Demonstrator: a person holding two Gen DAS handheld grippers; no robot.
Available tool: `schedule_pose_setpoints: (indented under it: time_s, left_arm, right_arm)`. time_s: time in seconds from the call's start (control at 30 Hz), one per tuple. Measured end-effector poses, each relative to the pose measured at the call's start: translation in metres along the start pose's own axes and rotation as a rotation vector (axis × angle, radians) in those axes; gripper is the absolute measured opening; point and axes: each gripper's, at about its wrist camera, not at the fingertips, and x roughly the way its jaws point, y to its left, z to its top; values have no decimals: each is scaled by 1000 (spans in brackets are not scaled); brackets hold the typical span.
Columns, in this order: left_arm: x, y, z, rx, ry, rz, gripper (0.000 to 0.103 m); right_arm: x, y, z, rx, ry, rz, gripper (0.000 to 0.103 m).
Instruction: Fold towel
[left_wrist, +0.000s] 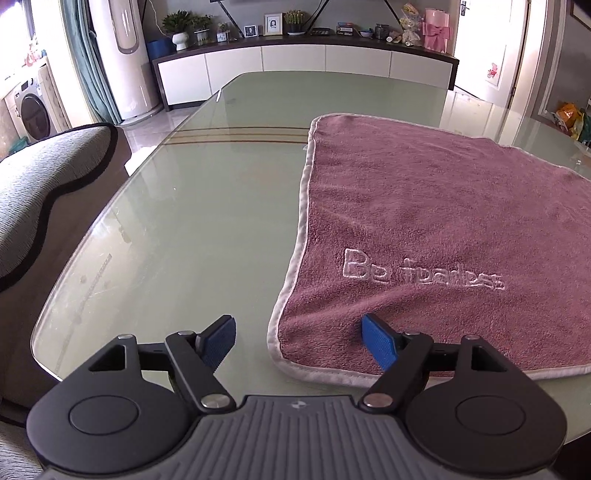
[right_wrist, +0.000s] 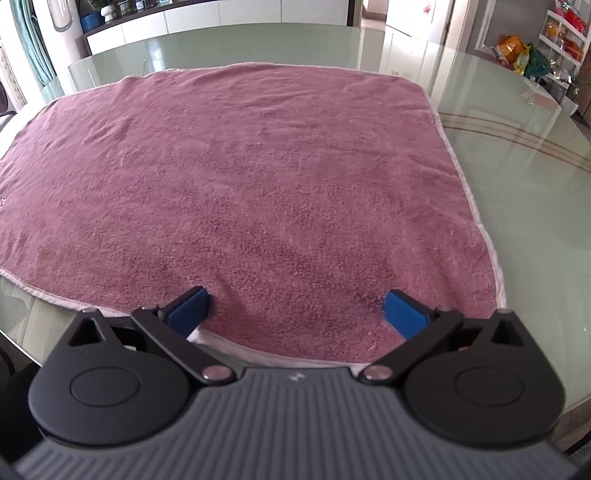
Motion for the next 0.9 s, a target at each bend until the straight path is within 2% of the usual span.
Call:
schedule_pose_setpoints:
  time_s: [0.2, 0.5, 0.73, 0.9]
  left_arm:
    - [-3, -7, 0, 28, -5, 15, 71]
    - [-14, -23, 4, 47, -21, 6, 70]
    - [-28, -46, 8, 59, -42, -45, 71]
    - [-31, -67, 11, 46, -33, -111, 72]
  right_arm:
    - [0, 0, -1, 0, -3, -1, 103]
    - [-1, -1, -1, 0, -5, -2, 103]
    - [0, -1, -1, -1, -8, -2, 103]
    - [-2, -1, -2, -2, -16, 9, 103]
